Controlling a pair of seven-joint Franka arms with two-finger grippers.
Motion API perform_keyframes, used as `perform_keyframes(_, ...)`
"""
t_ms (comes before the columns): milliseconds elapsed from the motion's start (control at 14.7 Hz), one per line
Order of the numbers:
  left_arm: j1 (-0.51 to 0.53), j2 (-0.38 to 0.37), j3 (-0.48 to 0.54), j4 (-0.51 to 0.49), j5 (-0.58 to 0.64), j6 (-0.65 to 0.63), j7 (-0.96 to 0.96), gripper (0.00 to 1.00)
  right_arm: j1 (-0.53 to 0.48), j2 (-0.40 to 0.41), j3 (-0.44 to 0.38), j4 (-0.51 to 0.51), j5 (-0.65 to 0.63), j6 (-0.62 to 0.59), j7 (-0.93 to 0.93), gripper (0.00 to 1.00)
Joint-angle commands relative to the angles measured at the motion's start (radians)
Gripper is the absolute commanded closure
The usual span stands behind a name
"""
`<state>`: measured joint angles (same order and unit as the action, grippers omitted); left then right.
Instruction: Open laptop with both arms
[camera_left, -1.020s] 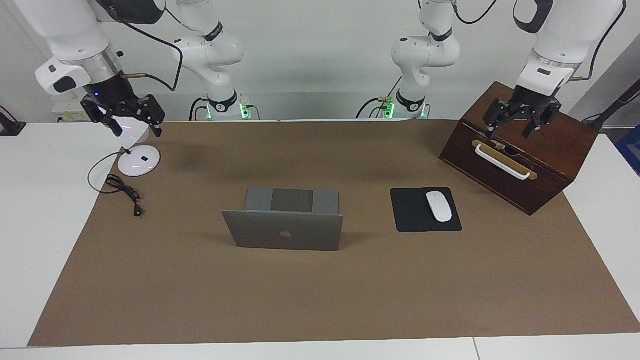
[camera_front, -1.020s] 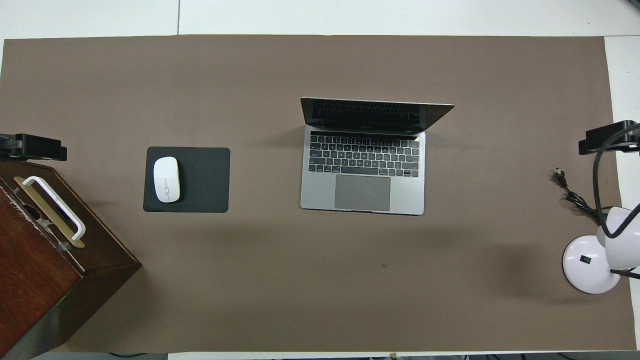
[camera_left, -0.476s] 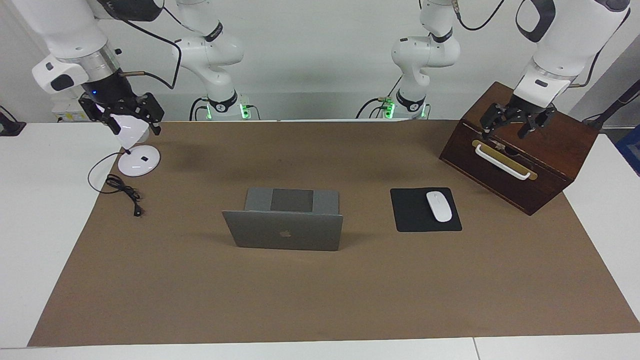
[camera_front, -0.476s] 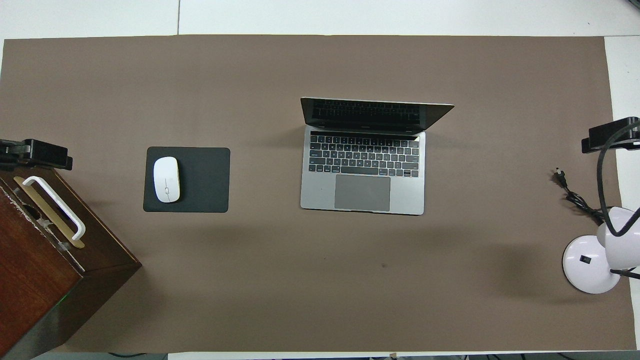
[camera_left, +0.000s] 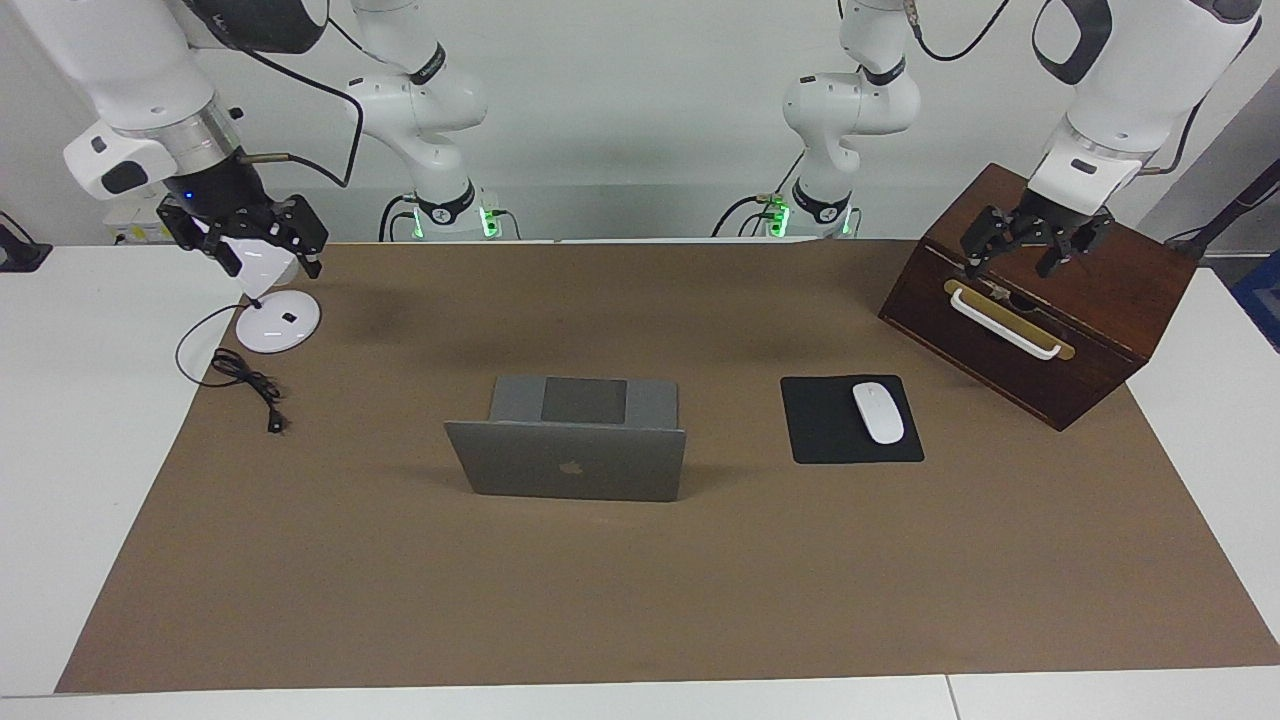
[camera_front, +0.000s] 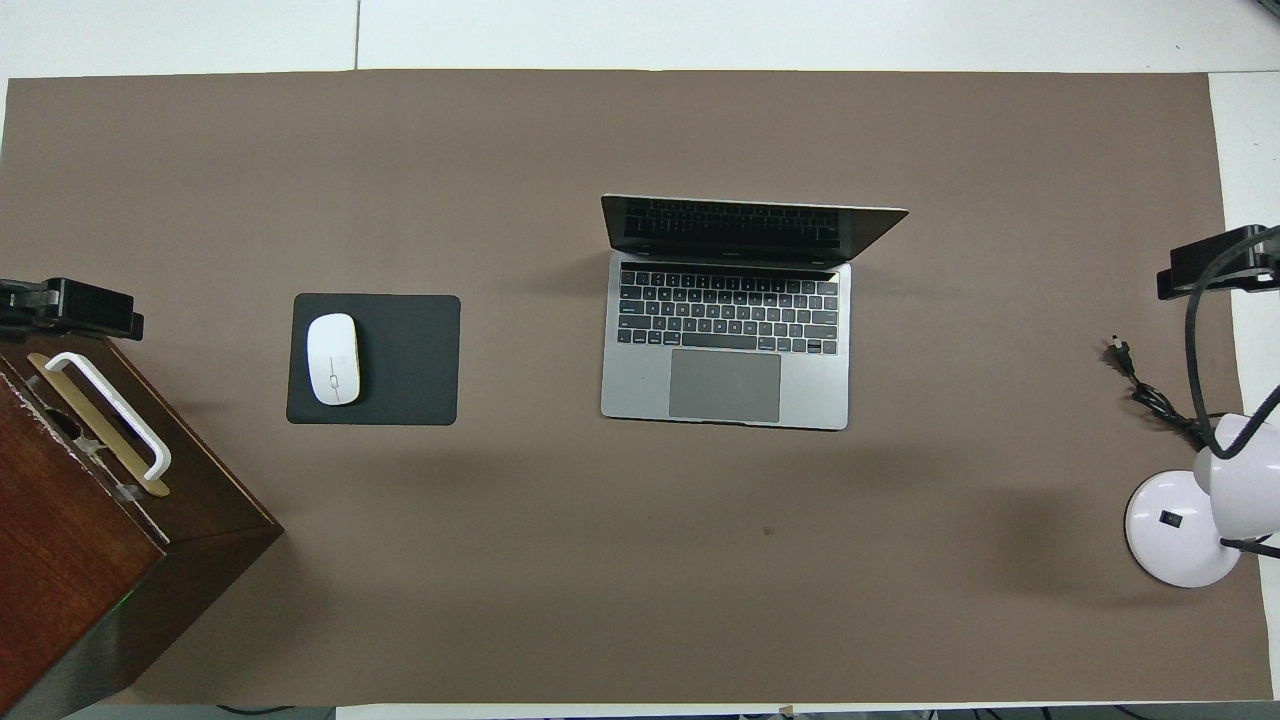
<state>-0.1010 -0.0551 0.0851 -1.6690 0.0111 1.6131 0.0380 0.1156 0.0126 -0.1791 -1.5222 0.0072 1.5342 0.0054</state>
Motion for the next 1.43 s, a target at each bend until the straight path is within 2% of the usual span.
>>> perform_keyframes(0, 0.014, 0.006, -0.008, 0.015, -0.006, -0.010, -0.006, 0.00, -0.017, 0.012, 0.013, 0.020, -0.004, -0.012, 0.005, 0.01)
perform_keyframes(1361, 0.012, 0.005, -0.008, 0.011, -0.007, -0.006, -0.004, 0.00, -0.022, -0.019, 0.012, -0.064, 0.000, -0.019, 0.007, 0.01)
